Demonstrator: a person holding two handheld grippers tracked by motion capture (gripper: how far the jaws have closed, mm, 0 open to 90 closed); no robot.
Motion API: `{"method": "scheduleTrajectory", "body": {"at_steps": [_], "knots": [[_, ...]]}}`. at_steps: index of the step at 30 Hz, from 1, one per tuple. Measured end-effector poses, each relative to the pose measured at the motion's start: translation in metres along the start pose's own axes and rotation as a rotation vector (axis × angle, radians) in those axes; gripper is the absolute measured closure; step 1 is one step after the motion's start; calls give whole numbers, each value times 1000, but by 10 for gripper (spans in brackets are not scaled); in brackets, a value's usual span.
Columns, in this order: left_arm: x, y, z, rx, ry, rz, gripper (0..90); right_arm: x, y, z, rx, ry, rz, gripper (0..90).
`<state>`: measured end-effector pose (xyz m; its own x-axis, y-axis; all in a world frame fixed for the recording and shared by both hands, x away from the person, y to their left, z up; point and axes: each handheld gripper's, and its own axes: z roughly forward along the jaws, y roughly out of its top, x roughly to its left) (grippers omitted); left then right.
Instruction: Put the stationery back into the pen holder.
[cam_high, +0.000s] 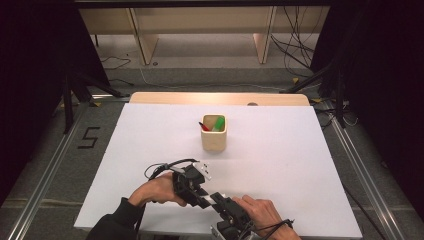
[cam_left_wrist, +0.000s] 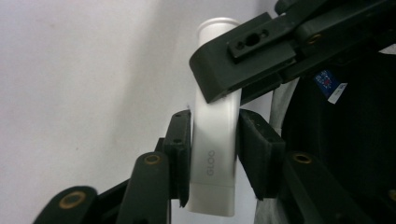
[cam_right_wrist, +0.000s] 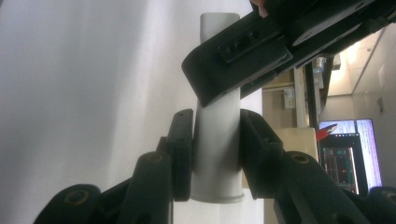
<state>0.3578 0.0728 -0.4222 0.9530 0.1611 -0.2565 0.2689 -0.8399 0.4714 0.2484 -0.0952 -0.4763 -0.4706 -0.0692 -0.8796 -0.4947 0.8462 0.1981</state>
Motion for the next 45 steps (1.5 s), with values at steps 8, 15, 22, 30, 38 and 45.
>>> {"method": "scheduleTrajectory", "body": {"at_steps": [8,15,22,30,38,45], "knots": [[-1,-1,0,6,-14,15,686,0,0,-1,-9,4,0,671],[-5,-1,-7,-22,4,18,700,-6,-5,-3,7,53,86,533],[-1,-4,-14,-38,32,-7,702,-20,-17,-11,-21,87,255,406],[6,-10,-24,-108,83,-52,702,-38,-36,-17,-36,134,582,357],[14,-14,-33,-197,177,-119,702,-53,-65,-22,-69,197,992,320],[18,-15,-39,-296,269,-181,702,-60,-84,-32,-134,179,1251,281]]}}
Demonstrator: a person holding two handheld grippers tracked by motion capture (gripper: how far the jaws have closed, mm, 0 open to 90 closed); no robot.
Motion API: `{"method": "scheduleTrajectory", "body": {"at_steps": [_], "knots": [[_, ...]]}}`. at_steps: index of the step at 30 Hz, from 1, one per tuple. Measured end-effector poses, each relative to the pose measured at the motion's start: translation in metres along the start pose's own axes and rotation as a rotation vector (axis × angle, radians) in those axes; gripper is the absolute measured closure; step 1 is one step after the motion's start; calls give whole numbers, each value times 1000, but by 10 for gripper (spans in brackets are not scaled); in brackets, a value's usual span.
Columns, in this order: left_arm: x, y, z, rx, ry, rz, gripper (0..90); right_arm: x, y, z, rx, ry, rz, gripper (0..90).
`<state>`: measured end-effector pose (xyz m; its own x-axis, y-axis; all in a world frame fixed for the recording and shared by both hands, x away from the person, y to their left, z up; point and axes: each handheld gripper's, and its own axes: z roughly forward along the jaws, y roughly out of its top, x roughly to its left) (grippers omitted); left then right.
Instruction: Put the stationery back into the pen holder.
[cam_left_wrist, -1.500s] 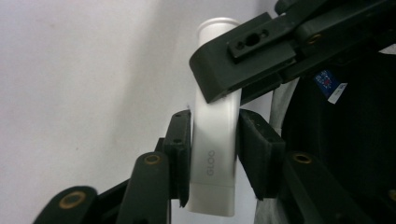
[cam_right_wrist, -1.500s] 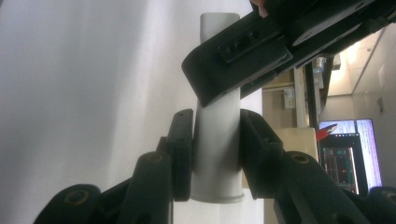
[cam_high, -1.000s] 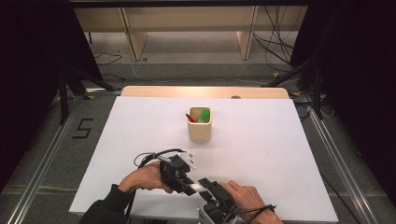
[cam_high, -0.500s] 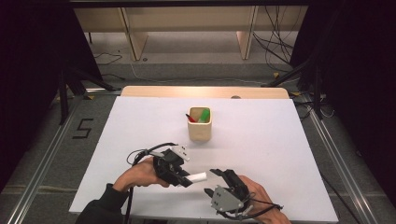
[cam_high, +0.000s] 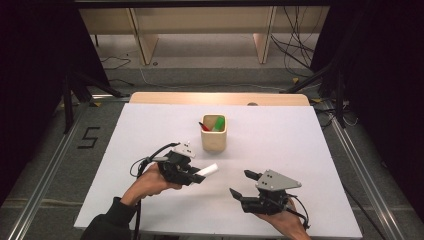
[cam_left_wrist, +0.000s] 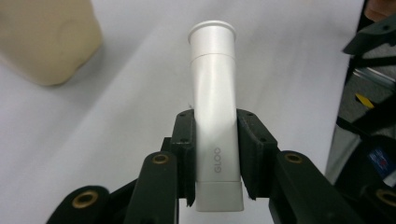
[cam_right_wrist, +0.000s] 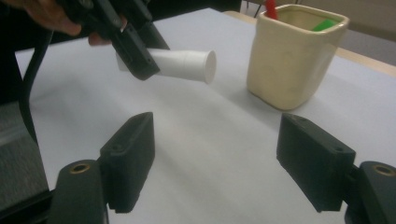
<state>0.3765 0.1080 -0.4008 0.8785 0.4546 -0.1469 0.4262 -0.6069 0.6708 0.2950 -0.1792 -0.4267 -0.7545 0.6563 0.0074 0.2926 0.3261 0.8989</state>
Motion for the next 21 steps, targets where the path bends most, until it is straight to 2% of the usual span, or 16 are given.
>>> {"method": "scheduleTrajectory", "body": {"at_steps": [3,7,14,21], "knots": [[2,0,-1,-35,31,-24,702,-4,-2,-4,-13,-9,44,271],[5,1,-1,-88,72,-56,703,-6,-6,-6,-6,-18,61,272],[10,4,-3,-179,148,-110,703,-6,-10,-10,-3,-28,65,272],[16,14,-5,-270,196,-170,703,-6,-15,-18,-18,-55,79,259]]}}
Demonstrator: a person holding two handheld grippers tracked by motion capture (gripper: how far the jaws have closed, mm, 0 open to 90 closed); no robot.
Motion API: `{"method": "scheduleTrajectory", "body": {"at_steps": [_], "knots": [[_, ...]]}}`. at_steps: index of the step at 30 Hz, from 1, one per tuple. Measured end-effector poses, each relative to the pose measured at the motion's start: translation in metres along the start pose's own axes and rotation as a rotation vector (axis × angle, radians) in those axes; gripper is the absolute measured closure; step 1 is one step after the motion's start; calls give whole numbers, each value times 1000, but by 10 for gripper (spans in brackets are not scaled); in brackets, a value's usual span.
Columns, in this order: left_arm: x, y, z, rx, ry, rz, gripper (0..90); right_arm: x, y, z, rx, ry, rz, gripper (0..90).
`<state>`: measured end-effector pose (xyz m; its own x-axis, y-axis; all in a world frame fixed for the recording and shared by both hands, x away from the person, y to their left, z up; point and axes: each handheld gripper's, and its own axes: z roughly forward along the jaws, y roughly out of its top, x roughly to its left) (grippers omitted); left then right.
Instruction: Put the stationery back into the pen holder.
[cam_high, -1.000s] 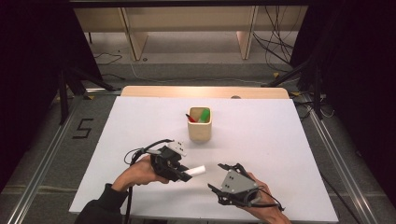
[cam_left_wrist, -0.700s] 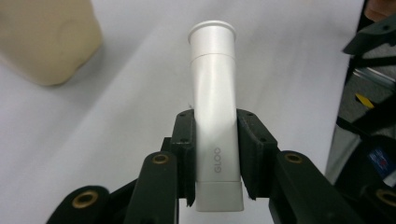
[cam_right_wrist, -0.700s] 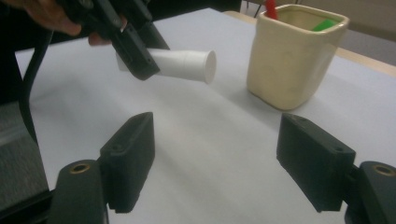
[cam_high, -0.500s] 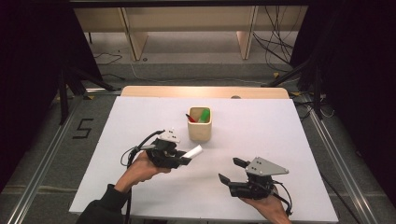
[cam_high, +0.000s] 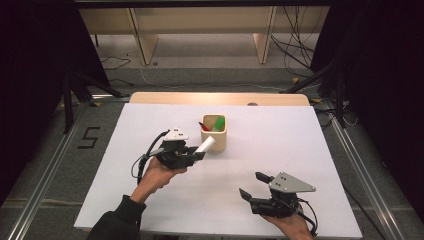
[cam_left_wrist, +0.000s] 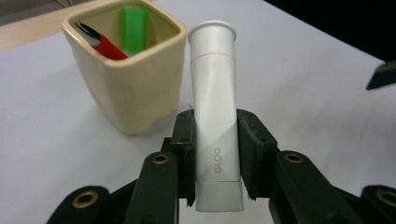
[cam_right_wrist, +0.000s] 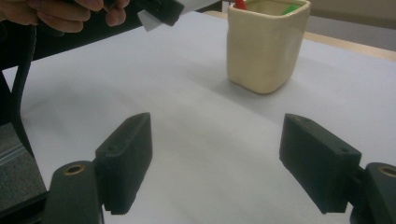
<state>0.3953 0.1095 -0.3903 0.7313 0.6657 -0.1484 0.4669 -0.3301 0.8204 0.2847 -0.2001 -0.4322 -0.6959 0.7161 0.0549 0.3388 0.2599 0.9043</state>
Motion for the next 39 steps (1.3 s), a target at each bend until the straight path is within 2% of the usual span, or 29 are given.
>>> {"method": "scheduleTrajectory", "body": {"at_steps": [2,9,21,33,39], "knots": [[0,4,1,-21,12,-17,703,-1,-2,-3,-3,-7,13,251],[-1,20,8,-72,55,-36,703,-3,-8,-9,-1,-22,17,245],[3,47,29,-110,106,-69,703,-4,-14,-19,-13,-35,30,239],[9,65,54,-92,156,-80,703,-3,-17,-22,-13,-26,34,239],[14,68,67,-75,180,-93,703,-3,-17,-22,-14,-21,32,242]]}}
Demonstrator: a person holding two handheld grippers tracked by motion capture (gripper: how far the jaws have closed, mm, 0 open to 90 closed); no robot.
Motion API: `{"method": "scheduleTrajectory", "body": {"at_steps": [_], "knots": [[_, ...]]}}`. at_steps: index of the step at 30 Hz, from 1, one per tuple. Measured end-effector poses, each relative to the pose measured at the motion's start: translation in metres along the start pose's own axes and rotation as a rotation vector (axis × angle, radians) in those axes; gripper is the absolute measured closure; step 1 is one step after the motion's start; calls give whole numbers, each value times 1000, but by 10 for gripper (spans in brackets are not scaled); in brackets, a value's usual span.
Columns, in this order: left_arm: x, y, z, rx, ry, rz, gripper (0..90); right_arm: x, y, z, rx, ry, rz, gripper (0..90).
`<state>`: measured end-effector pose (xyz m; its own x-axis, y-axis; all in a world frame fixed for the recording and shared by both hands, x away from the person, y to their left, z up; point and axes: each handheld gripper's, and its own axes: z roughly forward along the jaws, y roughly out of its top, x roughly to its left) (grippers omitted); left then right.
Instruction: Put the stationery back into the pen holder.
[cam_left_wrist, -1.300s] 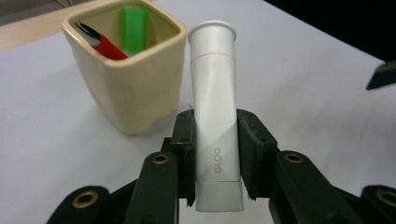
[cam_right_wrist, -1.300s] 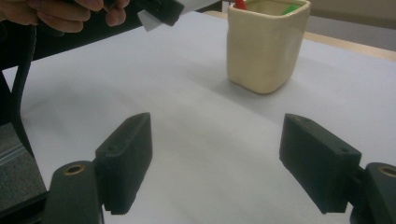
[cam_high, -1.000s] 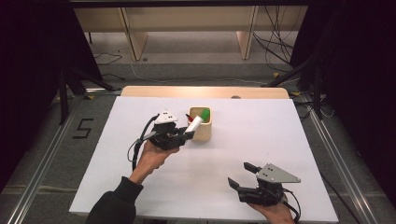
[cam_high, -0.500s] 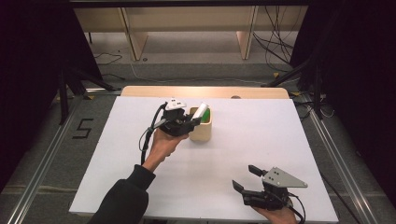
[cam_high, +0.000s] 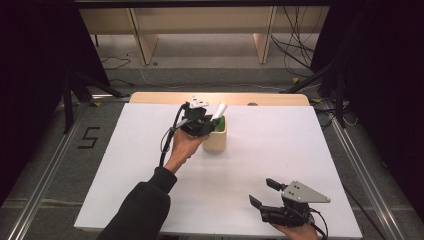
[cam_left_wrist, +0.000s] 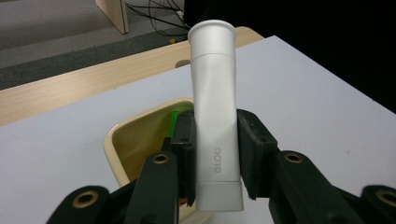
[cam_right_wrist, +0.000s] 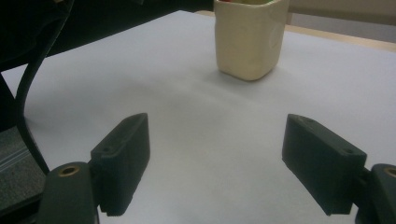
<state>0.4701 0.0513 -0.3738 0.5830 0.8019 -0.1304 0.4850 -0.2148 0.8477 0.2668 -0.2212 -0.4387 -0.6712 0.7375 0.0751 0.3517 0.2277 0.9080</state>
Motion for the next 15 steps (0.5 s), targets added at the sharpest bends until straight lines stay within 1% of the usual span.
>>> {"method": "scheduleTrajectory", "body": {"at_steps": [8,12,15], "knots": [[4,1,13,1,24,-29,703,1,0,0,3,7,-4,245],[4,1,17,8,35,-25,703,1,0,1,4,9,-5,246],[4,1,19,6,46,-30,702,2,0,1,3,10,-8,247]]}}
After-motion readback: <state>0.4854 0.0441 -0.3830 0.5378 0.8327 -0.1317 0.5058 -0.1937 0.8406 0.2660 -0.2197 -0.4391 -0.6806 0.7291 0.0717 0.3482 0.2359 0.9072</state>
